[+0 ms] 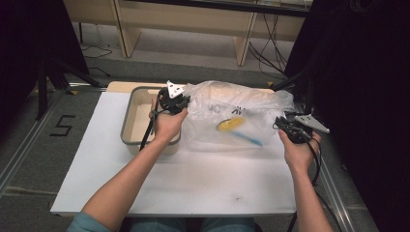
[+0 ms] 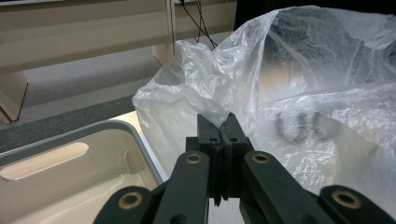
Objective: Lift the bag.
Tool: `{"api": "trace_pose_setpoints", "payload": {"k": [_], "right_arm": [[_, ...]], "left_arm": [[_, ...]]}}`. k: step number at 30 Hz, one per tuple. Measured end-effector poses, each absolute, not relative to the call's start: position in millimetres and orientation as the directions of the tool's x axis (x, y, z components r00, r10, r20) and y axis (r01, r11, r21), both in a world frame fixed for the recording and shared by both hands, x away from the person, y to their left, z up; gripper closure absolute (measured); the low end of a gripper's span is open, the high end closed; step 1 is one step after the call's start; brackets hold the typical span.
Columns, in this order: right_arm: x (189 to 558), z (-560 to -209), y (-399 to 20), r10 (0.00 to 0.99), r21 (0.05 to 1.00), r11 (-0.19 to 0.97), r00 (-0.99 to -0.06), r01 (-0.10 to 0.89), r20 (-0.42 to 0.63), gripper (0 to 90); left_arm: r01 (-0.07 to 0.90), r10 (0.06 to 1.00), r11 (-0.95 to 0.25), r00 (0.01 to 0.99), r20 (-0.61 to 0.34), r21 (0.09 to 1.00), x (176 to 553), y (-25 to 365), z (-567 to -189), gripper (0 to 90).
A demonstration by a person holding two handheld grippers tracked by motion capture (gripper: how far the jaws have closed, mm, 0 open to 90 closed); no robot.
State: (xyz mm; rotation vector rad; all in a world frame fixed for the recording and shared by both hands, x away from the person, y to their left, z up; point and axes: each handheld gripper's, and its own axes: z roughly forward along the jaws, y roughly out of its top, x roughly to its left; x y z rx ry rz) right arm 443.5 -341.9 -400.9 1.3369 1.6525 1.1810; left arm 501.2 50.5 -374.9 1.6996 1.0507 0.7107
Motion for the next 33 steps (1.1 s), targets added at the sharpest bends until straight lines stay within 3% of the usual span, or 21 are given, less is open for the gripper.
{"api": "trace_pose_setpoints", "payload": {"k": [7,12,13,14,17,26,33], "right_arm": [[454,-409,-337,0.984,0.922,0.024,-0.172,0.386,0.046,90.0],[456,-410,-336,0.987,0.918,0.010,-0.151,0.396,0.054,90.0],[457,-411,-336,0.988,0.917,0.012,-0.146,0.398,0.051,90.0],[457,-411,-336,0.989,0.914,0.005,-0.136,0.407,0.055,90.0],[458,-411,-335,0.991,0.912,0.001,-0.126,0.409,0.055,90.0],[460,-412,-334,0.994,0.905,0.004,-0.102,0.426,0.044,90.0],[461,-413,-332,0.996,0.900,0.003,-0.086,0.436,0.038,90.0]], "left_arm": [[0.312,0.884,-0.133,0.467,-0.030,0.941,500,52,-374,84.4],[0.276,0.878,-0.087,0.475,-0.057,0.957,496,55,-368,58.6],[0.264,0.877,-0.074,0.476,-0.063,0.962,494,56,-365,58.6],[0.249,0.881,-0.069,0.470,-0.058,0.966,491,56,-362,47.1],[0.241,0.880,-0.062,0.471,-0.061,0.969,486,58,-358,36.7],[0.226,0.852,-0.031,0.516,-0.092,0.974,465,58,-346,30.1],[0.218,0.839,-0.080,0.541,-0.052,0.973,455,61,-342,26.5]]}}
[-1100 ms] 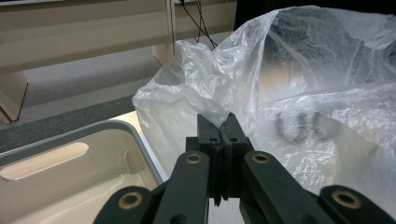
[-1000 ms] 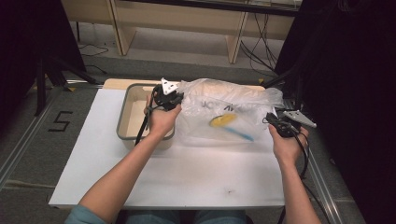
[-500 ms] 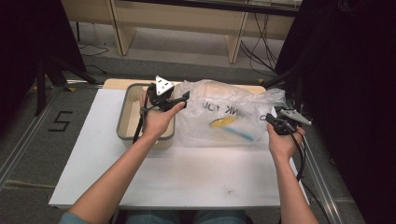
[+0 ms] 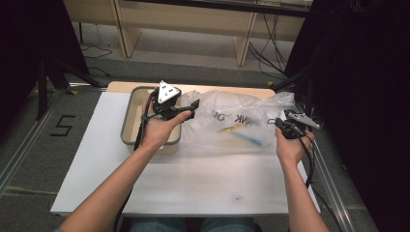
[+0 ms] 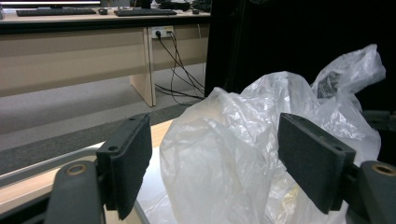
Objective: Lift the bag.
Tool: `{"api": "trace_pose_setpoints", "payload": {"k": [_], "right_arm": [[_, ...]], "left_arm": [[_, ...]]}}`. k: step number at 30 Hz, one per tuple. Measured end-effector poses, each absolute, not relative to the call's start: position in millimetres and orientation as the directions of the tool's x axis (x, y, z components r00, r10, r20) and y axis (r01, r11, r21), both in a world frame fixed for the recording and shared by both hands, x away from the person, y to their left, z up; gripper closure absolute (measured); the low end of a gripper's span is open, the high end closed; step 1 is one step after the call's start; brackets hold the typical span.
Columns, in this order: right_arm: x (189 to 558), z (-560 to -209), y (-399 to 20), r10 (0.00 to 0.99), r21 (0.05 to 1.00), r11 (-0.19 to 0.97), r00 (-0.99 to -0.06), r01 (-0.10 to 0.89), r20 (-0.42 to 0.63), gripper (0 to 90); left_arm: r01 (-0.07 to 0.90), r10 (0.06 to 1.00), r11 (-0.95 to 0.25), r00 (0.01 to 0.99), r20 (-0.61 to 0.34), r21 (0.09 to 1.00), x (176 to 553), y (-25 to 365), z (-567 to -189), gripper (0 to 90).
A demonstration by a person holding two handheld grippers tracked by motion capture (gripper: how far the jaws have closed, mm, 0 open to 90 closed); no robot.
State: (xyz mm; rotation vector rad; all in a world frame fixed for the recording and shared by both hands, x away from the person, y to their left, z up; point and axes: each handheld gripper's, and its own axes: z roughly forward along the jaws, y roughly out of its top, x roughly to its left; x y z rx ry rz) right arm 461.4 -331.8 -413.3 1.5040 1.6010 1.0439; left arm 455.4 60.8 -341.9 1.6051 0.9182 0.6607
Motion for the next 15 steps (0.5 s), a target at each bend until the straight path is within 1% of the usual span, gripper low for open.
{"api": "trace_pose_setpoints", "payload": {"k": [5,15], "right_arm": [[462,-413,-332,0.997,0.898,0.005,-0.074,0.441,0.030,90.0],[465,-415,-333,0.998,0.891,-0.001,-0.051,0.454,0.028,90.0]], "left_arm": [[0.207,0.836,-0.098,0.548,-0.032,0.973,449,67,-340,25.4],[0.192,0.829,-0.096,0.558,-0.029,0.977,437,81,-337,25.2]]}}
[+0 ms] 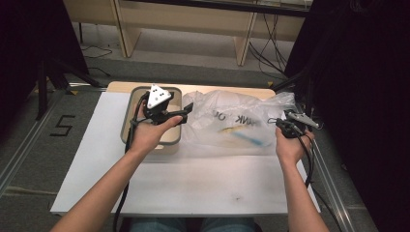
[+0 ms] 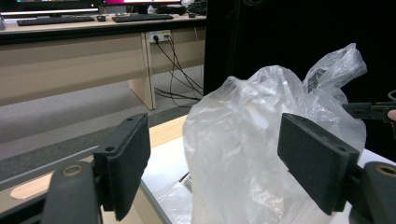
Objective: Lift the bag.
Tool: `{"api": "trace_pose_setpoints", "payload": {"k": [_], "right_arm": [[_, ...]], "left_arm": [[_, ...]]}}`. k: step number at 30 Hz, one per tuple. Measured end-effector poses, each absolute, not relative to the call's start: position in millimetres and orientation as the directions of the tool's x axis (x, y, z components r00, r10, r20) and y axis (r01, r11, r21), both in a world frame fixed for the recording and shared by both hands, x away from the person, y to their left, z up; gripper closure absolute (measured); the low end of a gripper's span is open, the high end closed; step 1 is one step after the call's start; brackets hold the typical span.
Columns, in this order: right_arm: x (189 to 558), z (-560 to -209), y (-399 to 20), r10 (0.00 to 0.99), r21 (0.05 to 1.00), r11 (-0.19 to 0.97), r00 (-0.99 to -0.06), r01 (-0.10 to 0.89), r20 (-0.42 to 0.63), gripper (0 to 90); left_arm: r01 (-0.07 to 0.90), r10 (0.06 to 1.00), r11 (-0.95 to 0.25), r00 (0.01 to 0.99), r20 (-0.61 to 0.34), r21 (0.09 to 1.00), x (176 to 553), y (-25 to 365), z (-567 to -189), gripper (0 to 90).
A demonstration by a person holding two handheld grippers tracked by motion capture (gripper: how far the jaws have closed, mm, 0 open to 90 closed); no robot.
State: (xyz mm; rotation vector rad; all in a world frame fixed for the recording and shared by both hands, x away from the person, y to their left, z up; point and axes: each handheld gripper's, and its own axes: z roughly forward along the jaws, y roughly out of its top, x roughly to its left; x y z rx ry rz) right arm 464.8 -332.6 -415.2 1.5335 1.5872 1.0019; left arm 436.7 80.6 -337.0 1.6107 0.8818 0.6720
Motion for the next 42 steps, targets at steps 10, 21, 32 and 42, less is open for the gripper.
{"api": "trace_pose_setpoints", "payload": {"k": [10,21,32,42], "right_arm": [[466,-415,-333,0.999,0.888,-0.004,-0.040,0.459,0.025,90.0],[466,-416,-331,0.999,0.890,0.006,-0.049,0.456,0.018,90.0],[463,-414,-330,0.994,0.902,0.050,-0.113,0.428,-0.001,75.8],[440,-398,-336,0.983,0.940,0.066,-0.183,0.333,-0.004,55.8]], "left_arm": [[0.263,0.812,-0.231,0.582,0.037,0.937,429,80,-368,62.8],[0.341,0.795,-0.272,0.606,0.010,0.900,452,54,-394,89.3],[0.401,0.856,-0.219,0.517,-0.022,0.889,483,45,-409,88.8],[0.368,0.851,-0.202,0.524,-0.023,0.907,481,48,-407,75.3]]}}
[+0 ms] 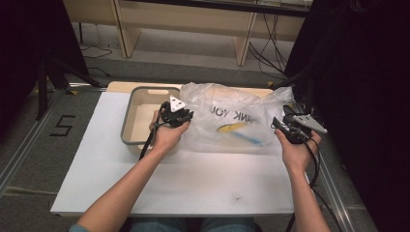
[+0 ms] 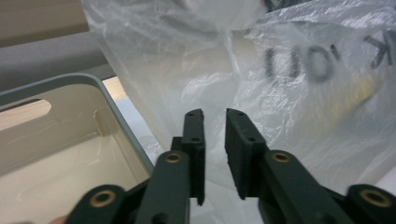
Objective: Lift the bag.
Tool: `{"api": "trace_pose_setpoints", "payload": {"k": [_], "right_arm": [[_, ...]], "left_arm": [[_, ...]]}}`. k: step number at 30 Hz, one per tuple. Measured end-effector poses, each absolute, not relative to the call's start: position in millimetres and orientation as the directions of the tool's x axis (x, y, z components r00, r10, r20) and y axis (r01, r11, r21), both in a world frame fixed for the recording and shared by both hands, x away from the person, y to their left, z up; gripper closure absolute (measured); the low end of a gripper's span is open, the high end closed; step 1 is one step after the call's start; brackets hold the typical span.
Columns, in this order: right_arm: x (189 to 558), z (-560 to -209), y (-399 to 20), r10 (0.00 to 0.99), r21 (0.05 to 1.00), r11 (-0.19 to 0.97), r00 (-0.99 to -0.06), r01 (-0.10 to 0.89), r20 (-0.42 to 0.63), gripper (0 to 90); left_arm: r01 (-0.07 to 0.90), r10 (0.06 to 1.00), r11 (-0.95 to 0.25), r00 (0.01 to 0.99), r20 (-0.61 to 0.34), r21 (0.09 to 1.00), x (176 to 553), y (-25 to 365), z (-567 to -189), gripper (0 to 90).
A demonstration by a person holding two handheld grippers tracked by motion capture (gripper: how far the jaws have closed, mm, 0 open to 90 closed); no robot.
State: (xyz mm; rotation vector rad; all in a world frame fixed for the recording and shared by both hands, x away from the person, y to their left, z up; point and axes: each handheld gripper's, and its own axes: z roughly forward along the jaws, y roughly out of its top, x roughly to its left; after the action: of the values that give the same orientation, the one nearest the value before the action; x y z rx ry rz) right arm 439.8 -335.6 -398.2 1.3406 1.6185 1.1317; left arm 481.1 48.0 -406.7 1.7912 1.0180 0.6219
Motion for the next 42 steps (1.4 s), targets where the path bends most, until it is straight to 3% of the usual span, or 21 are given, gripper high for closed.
{"api": "trace_pose_setpoints", "payload": {"k": [6,14,42], "right_arm": [[421,-393,-343,0.972,0.948,0.057,-0.234,0.314,0.019,47.0],[402,-403,-343,0.951,0.946,0.073,-0.309,0.316,0.030,40.2],[371,-409,-338,0.906,0.933,0.147,-0.423,0.328,0.006,36.3]], "left_arm": [[0.363,0.839,-0.211,0.544,-0.023,0.908,469,51,-401,52.2],[0.340,0.829,-0.230,0.560,0.001,0.912,451,53,-394,37.7],[0.304,0.773,-0.320,0.631,0.062,0.897,405,78,-398,26.7]]}}
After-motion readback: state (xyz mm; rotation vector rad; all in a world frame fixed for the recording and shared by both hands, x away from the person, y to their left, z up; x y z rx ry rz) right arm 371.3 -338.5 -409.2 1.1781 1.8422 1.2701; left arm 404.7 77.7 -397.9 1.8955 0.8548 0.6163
